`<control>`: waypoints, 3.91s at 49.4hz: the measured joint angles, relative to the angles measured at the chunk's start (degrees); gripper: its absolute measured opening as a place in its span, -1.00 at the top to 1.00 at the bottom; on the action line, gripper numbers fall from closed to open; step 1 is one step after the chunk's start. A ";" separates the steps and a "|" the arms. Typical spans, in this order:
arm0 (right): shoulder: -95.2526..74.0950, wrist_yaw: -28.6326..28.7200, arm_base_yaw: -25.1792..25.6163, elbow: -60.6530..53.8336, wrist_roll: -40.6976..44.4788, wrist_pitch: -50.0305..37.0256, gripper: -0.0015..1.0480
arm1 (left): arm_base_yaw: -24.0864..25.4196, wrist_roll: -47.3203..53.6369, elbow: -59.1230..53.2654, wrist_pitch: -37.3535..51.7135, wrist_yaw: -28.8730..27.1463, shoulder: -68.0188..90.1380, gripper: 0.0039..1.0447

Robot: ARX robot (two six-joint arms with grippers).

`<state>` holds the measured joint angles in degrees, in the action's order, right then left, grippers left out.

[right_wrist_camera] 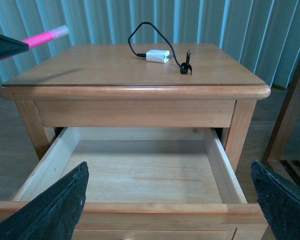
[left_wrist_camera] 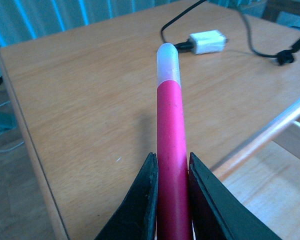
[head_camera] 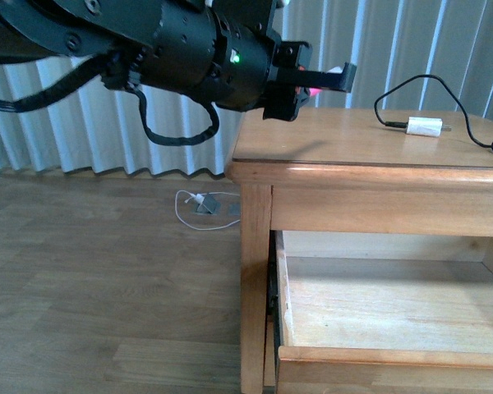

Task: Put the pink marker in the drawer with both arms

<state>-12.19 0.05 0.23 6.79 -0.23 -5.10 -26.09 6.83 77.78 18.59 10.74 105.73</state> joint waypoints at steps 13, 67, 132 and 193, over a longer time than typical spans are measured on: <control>0.00 0.00 0.00 0.00 0.00 0.00 -0.84 | -1.49 6.75 -6.43 1.29 11.06 -3.41 0.72; 0.00 0.00 0.00 0.00 0.00 0.00 -0.84 | -10.49 15.28 3.28 -5.53 5.70 17.35 0.72; 0.00 0.00 0.00 0.00 0.00 0.00 -0.84 | 5.53 -4.46 -59.58 -3.96 -38.58 -71.41 -0.89; 0.00 0.00 -0.02 0.00 0.00 0.00 -0.84 | 25.94 -7.10 -74.77 -18.73 -10.75 -102.90 0.93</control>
<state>-12.19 0.05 0.21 6.79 -0.23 -5.10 -0.14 -0.27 3.01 -0.14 -0.01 2.83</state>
